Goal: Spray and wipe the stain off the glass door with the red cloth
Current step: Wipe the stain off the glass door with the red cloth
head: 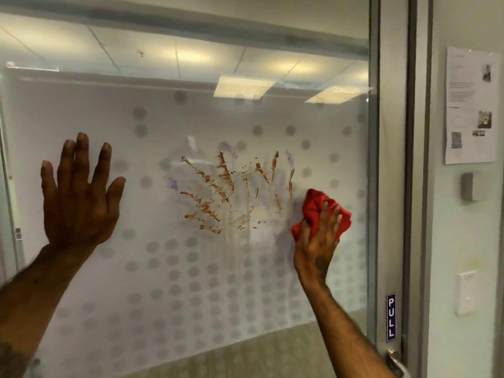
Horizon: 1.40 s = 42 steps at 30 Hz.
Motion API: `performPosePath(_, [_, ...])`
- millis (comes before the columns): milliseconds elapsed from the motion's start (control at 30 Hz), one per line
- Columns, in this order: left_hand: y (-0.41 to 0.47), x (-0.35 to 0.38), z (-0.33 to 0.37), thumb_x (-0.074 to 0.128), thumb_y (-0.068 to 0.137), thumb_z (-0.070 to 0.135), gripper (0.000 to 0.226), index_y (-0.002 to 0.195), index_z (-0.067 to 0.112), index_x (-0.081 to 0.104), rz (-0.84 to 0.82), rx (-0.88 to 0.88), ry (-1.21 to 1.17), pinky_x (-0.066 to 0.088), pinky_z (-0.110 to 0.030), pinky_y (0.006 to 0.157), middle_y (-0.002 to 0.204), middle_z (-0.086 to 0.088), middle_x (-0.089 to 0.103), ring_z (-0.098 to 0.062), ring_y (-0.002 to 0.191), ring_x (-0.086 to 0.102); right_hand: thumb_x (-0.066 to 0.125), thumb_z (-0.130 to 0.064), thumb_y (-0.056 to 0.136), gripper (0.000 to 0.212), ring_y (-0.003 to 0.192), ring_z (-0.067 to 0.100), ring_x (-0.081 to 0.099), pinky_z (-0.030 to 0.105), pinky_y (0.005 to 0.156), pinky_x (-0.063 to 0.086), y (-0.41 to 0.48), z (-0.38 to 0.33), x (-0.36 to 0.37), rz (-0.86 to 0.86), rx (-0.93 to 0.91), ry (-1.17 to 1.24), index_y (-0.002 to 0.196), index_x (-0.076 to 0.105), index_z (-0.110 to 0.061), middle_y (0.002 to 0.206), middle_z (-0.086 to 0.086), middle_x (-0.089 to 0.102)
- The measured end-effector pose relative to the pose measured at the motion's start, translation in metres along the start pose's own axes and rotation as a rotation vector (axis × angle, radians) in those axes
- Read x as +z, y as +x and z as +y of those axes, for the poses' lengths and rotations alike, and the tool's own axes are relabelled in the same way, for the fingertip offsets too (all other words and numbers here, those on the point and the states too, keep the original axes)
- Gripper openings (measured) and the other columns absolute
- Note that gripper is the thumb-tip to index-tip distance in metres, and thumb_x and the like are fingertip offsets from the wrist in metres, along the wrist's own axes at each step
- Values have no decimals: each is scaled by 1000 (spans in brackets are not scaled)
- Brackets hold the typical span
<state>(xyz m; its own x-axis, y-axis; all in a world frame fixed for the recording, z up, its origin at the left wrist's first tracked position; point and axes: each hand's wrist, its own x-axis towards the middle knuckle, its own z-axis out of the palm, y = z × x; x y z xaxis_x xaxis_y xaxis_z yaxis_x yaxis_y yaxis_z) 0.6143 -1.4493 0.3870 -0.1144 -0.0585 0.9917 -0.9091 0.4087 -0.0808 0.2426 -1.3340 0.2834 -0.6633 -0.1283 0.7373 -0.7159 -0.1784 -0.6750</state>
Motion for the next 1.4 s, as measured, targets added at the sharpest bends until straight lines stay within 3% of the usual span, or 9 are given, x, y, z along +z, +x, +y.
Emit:
performPosePath(100, [-3, 13, -8, 30, 109, 44, 63, 164, 19, 11, 65, 47, 52, 2, -53, 125, 171, -12, 5, -31, 158, 7, 25, -47, 96, 65, 154, 24, -3, 63, 119, 5, 31, -28, 4, 72, 130, 110, 157, 13, -24, 166, 3, 3])
performPosePath(233, [-1, 21, -15, 28, 107, 48, 64, 163, 21, 13, 86, 48, 74, 3, -52, 125, 172, -8, 4, -29, 158, 8, 26, -49, 97, 65, 153, 21, -5, 57, 118, -2, 43, -60, 18, -34, -119, 49, 156, 10, -28, 167, 1, 2])
performPosePath(367, [0, 17, -12, 24, 107, 50, 65, 163, 22, 12, 76, 44, 51, 2, -50, 125, 172, -8, 3, -29, 158, 7, 29, -47, 94, 64, 153, 22, -4, 58, 118, 3, 27, -34, 10, -104, -295, -39, 153, 12, -33, 165, -1, 2])
performPosePath(533, [-1, 14, -10, 24, 107, 50, 65, 163, 21, 13, 61, 35, 50, 8, -56, 124, 171, -9, 4, -30, 158, 7, 29, -47, 95, 67, 153, 28, -3, 67, 117, 7, 58, -70, 15, 16, 2, 20, 157, 15, -26, 166, 8, -1])
performPosePath(767, [0, 12, -11, 23, 106, 51, 65, 163, 22, 12, 44, 29, 62, 6, -54, 124, 172, -8, 3, -29, 158, 6, 31, -57, 94, 68, 153, 28, -1, 61, 118, 11, 29, -104, 37, -164, -527, -217, 156, 20, -31, 166, 8, 3])
performPosePath(900, [1, 10, -8, 18, 105, 53, 66, 163, 22, 13, 16, 3, 35, 2, -52, 124, 171, -9, 6, -28, 158, 6, 36, -50, 88, 71, 153, 29, 1, 65, 116, 16, 20, -70, 24, -140, -371, -214, 155, 25, -29, 166, 9, 4])
performPosePath(1033, [0, 8, -7, 18, 106, 52, 66, 163, 20, 15, 20, 4, 45, 7, -55, 124, 171, -10, 6, -29, 158, 6, 34, -48, 94, 68, 153, 30, -1, 68, 115, 13, 43, -98, 32, -41, -178, -118, 157, 19, -28, 166, 10, 2])
performPosePath(1300, [1, 4, -5, 21, 106, 50, 65, 163, 18, 18, 5, 1, 54, 8, -56, 125, 171, -12, 9, -31, 158, 9, 36, -51, 91, 68, 153, 31, 4, 64, 114, 20, 22, -92, 33, -191, -598, -255, 155, 26, -29, 166, 11, 9])
performPosePath(1400, [1, 2, -4, 21, 106, 51, 65, 162, 18, 19, 11, 0, 57, 10, -57, 125, 170, -12, 11, -31, 158, 10, 39, -47, 88, 70, 153, 32, 6, 66, 113, 21, 24, -75, 24, -139, -450, -234, 154, 29, -28, 166, 11, 9])
